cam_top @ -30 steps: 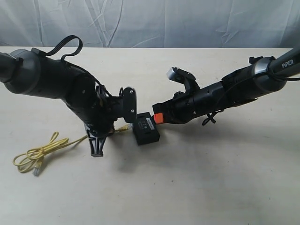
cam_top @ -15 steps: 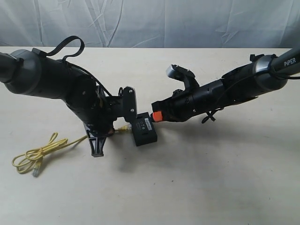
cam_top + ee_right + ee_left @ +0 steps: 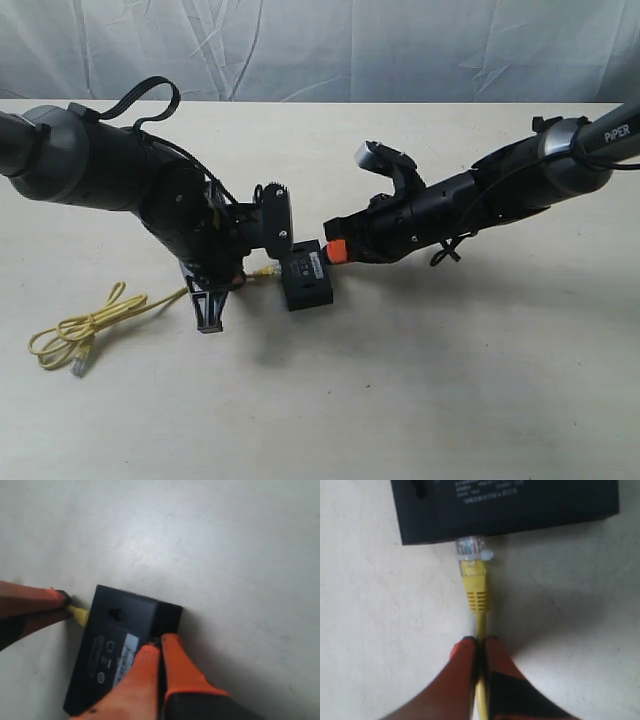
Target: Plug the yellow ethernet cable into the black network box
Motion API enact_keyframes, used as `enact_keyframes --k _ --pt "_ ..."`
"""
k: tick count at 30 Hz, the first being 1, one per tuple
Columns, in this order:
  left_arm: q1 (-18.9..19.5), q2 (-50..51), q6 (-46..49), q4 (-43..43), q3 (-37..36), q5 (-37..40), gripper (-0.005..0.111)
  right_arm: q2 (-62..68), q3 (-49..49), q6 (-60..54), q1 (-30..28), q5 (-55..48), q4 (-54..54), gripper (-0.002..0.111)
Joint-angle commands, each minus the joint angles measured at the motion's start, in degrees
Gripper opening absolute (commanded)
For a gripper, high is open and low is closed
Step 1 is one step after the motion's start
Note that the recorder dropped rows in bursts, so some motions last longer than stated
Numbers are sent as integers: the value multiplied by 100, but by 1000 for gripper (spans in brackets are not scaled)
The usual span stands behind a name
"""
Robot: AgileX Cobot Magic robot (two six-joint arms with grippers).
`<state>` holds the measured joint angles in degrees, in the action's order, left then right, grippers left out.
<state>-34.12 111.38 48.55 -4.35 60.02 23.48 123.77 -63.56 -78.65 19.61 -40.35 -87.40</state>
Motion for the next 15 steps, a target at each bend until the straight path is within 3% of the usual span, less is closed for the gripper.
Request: enact_keyframes --k 1,15 --pt "-22 21 -52 42 8 -119 0 121 -18 -21 178 -119 -17 -1" --pt "-36 21 -16 42 8 -198 0 179 -18 -80 389 104 -49 -1"
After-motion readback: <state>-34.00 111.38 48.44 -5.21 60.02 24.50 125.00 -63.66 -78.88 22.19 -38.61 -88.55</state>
